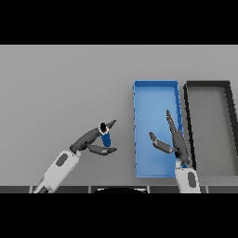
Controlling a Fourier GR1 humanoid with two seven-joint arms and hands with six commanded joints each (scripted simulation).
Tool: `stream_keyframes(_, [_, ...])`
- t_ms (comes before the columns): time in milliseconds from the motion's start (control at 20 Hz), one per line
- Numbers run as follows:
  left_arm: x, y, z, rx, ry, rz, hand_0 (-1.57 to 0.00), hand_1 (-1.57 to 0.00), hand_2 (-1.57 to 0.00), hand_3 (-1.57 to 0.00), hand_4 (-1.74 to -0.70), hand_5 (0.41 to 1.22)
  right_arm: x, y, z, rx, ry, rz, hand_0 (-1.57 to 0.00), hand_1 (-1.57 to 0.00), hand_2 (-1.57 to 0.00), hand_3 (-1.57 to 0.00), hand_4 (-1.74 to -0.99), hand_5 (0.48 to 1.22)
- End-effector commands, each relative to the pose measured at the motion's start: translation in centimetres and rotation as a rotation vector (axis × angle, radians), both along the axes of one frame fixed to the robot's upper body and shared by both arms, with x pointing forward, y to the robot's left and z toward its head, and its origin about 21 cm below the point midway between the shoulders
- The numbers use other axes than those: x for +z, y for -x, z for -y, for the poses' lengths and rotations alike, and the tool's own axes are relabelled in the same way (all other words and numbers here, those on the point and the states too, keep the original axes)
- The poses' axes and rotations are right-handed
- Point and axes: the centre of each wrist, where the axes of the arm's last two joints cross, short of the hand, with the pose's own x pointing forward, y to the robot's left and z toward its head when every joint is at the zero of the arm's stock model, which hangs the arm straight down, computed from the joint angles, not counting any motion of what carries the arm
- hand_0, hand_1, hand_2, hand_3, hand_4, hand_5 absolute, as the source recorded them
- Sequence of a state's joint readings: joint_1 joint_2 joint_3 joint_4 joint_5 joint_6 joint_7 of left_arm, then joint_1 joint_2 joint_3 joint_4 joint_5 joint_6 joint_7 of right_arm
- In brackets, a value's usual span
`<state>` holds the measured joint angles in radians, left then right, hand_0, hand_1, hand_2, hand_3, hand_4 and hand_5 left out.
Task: Pick up the blue pipe and place it into the blue bin.
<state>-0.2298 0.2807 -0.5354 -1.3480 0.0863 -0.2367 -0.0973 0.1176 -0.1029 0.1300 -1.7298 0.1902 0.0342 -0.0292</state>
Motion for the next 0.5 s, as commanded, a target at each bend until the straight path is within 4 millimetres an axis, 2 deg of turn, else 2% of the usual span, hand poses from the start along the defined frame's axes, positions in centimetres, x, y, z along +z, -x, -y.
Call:
stream_keyframes(0, [-0.2, -0.2, 0.2, 0.0, 0.026, 0.003, 0.0, 0.0, 0.0, 0.0, -1.19, 0.513, -0.3, 0.2, 0.1, 0.003, -0.008, -0.009, 0.0, 0.0, 0.0, 0.0, -1.207, 0.607])
stream_keyframes(50, [-0.1, -0.2, 0.7, -0.001, 0.051, 0.012, 0.0, 0.0, 0.0, 0.0, -1.21, 0.533, -0.4, 0.1, -0.2, -0.001, -0.016, -0.009, 0.0, 0.0, 0.0, 0.0, -1.206, 0.606])
stream_keyframes(150, [-0.3, -0.3, 1.3, 0.01, 0.096, 0.007, 0.0, -0.04, -0.11, -0.04, -1.27, 0.585, -0.2, 0.2, -0.2, -0.005, -0.009, 0.004, 0.0, 0.0, 0.0, 0.0, -1.196, 0.603])
stream_keyframes(250, [-0.4, -0.1, 1.4, 0.028, 0.109, 0.003, -0.1, -0.26, -0.36, -0.22, -1.32, 0.651, 0.1, 0.0, -0.2, -0.009, -0.013, 0.0, 0.0, 0.0, 0.0, 0.0, -1.198, 0.605])
stream_keyframes(300, [-0.5, 0.0, 1.9, 0.029, 0.134, -0.021, -0.29, -0.46, -0.54, -0.49, -1.34, 0.765, -0.1, 0.1, 0.0, -0.008, -0.016, 0.0, 0.0, 0.0, 0.0, 0.0, -1.199, 0.605])
stream_keyframes(350, [-0.6, -0.2, 2.4, 0.043, 0.135, -0.039, -0.5, -0.68, -0.73, -0.7, -1.42, 0.856, -0.1, 0.0, -0.2, -0.007, -0.016, -0.003, 0.0, 0.0, 0.0, 0.0, -1.196, 0.604])
stream_keyframes(450, [-0.7, 0.4, 2.5, 0.025, 0.117, -0.026, -0.89, -1.0, -1.03, -1.01, -1.53, 0.988, 0.1, 0.0, -0.2, 0.004, -0.021, -0.001, 0.0, 0.0, 0.0, 0.0, -1.195, 0.604])
